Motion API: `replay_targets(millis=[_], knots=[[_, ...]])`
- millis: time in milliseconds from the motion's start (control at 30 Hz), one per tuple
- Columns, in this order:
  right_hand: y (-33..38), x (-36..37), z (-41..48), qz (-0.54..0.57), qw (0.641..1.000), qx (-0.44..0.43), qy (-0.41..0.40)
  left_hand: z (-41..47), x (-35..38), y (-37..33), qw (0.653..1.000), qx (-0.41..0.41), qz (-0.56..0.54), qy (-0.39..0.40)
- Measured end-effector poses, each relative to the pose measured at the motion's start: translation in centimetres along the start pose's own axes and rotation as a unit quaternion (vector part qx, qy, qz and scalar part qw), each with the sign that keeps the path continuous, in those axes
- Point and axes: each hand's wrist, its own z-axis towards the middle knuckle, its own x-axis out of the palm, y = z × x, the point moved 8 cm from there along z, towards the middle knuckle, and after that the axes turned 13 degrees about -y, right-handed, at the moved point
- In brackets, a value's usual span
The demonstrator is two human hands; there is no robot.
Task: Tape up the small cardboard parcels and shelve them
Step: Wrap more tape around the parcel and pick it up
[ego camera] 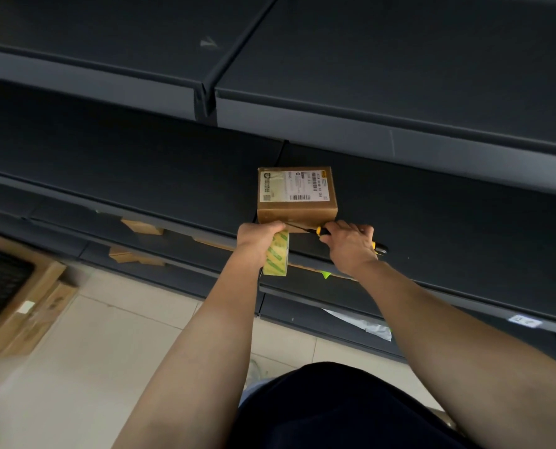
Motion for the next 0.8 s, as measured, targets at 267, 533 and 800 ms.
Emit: replay_targets(millis=[267,533,800], knots=[[1.0,0.0,0.7,-0.024,1.0,-0.006,0.013,0.6,-0.4,-0.3,1.0,-0.01,0.015,0.01],[-0.4,1.0,0.5,-0.107,0.993,0.001,0.055,2.1,-1.8,-1.5,0.994,0.021,0.108,0.009],[-1.6,0.9,0.3,-0.099,0.993,0.06,-0.017,2.5,-1.8,-0.7,0.995,-0.037,0.063,0.063]])
